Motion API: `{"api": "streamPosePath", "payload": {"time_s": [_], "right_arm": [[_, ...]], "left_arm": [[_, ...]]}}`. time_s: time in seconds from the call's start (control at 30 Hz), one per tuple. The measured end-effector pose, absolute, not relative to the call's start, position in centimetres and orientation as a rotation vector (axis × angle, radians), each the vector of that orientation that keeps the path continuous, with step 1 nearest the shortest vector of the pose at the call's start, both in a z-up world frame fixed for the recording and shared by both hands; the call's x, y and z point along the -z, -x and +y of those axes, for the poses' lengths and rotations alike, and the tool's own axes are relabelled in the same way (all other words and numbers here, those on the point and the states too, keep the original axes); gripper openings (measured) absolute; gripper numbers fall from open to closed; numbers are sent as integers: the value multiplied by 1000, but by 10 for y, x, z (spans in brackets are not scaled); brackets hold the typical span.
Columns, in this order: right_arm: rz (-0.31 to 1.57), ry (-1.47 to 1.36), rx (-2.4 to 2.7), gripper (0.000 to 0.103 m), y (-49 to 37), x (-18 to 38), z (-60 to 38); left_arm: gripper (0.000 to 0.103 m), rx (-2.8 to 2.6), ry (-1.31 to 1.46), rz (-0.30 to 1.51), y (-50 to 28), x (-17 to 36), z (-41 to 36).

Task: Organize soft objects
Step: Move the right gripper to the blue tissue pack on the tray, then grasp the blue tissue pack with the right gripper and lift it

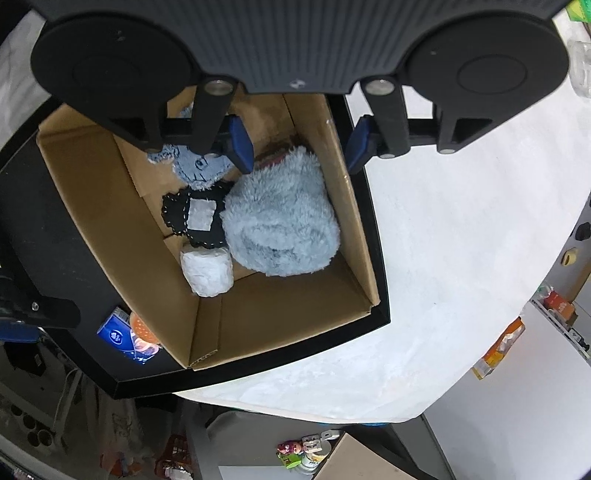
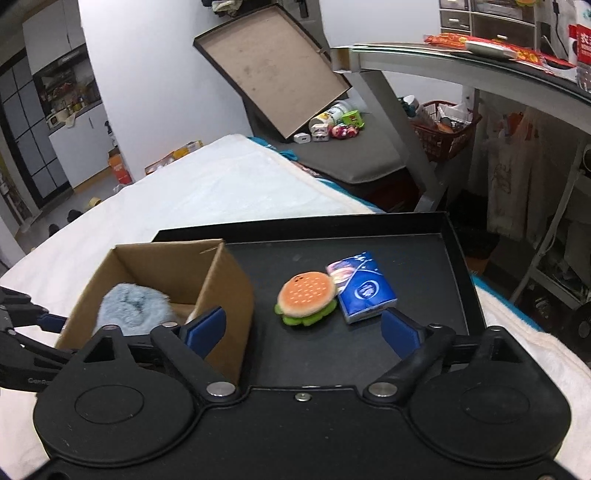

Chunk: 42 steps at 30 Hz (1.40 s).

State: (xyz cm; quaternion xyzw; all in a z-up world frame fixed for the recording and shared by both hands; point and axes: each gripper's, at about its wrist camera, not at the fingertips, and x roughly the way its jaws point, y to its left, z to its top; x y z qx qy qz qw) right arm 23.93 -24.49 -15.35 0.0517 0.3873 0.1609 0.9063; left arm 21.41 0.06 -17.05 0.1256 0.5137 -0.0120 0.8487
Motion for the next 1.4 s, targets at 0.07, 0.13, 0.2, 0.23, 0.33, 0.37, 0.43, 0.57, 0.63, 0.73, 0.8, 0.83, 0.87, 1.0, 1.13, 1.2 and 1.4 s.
{"api": "streamPosePath", "payload": {"time_s": [0.07,0.13,0.2,0.23,0.33,0.37,0.43,0.57,0.63,0.73,0.8,0.83,0.87,1.0,1.13,1.2,1.4], "right_arm": [[803,-112,-320,92,-243,158,-248],[804,-115,-297,92,-247,164,-251],[811,-128,-293,92,-251,167,-254],[816,-138,-296,93,-253,169,-256],[818,-130,-288,92,-258,175,-259],[820,-127,-286,92,-260,177,-260],[831,-135,-300,92,-265,181,-262],[855,-121,-292,88,-276,190,-263],[872,-102,-300,86,-283,195,-262],[884,-55,-301,86,-291,202,-258],[902,-26,-299,86,-298,208,-256],[912,-11,-306,86,-301,210,-255],[920,5,-309,86,-304,212,-254],[940,70,-330,86,-313,218,-251],[942,109,-335,85,-319,221,-247],[943,119,-339,83,-322,222,-245],[974,151,-358,51,-327,223,-242]], "left_arm": [[54,15,-277,1086,-217,173,-2],[54,4,-290,1090,-221,175,-5],[54,-6,-298,1095,-225,176,-7],[54,-12,-302,1096,-226,176,-8],[59,-22,-299,1103,-231,178,-9],[60,-23,-302,1103,-233,178,-10],[64,-27,-316,1101,-235,178,-12],[69,-33,-333,1102,-238,180,-15],[70,-34,-340,1104,-239,181,-17],[70,-34,-347,1107,-239,182,-17],[70,-32,-344,1109,-240,182,-16],[70,-31,-342,1110,-240,182,-16],[70,-32,-339,1111,-240,182,-16],[70,-32,-341,1111,-240,182,-16],[70,-33,-340,1112,-241,182,-16],[70,-34,-341,1111,-240,182,-16],[70,-35,-337,1115,-240,182,-17]]}}
